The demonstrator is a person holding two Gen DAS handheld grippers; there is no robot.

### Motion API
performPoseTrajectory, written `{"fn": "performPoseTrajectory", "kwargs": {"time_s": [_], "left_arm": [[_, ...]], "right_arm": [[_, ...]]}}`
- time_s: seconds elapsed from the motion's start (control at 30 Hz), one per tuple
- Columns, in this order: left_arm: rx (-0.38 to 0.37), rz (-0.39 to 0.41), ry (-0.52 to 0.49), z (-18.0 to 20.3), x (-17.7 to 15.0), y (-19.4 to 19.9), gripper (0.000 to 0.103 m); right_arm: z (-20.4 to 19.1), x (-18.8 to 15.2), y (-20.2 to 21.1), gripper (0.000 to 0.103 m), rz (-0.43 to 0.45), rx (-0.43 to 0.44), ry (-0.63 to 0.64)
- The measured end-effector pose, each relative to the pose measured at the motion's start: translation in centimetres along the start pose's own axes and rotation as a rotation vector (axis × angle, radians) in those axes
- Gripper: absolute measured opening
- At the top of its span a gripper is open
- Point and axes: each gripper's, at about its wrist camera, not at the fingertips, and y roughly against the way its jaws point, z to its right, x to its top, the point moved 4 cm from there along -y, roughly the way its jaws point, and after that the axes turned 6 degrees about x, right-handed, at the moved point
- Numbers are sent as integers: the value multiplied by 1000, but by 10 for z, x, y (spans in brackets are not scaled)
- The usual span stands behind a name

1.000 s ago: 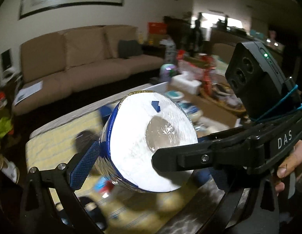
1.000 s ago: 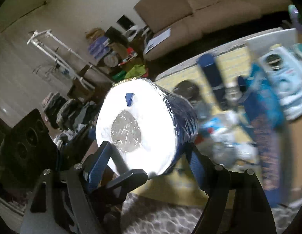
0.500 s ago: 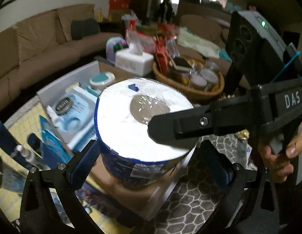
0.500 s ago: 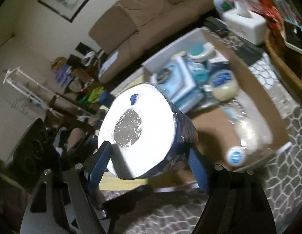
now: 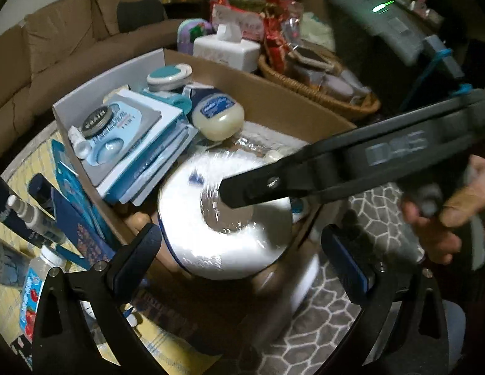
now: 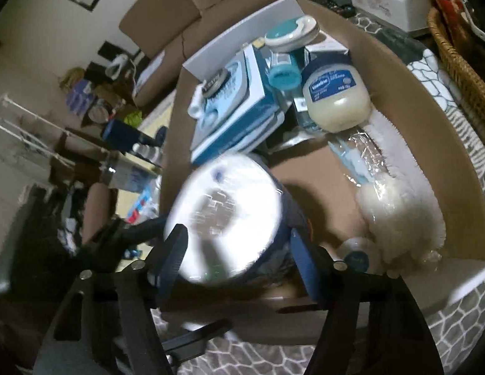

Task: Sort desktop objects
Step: 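Carry the toilet roll over the cardboard box and lower it inside, then open the right gripper and withdraw both grippers back to the table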

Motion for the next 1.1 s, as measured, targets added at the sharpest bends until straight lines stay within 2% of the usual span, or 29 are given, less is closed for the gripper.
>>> {"fn": "performPoseTrajectory", "kwargs": {"time_s": [0.13,0.3,0.4,0.5,0.63,0.87,1.0,1.1], "left_arm": [[-10,52,20,-10,3,26,102],[-36,116,153,-41,7,51,102],[-51,128,223,-57,1,57,102],[-60,123,261,-67,-11,61,103],[-51,118,275,-77,-25,64,102],[-56,112,306,-89,-40,66,103],[-47,107,297,-85,-45,69,103],[-33,108,296,-86,-48,77,103]], "right_arm": [[-3,1,-4,69,-8,-32,18],[-1,14,1,69,52,-61,15],[-1,28,-7,69,68,-68,14],[-2,35,-23,69,31,-60,10],[-6,30,-43,69,-45,-22,12],[-7,17,-41,68,-119,-4,1],[-7,14,-34,70,-117,-37,-8],[-17,9,-27,69,-111,-108,45]]}}
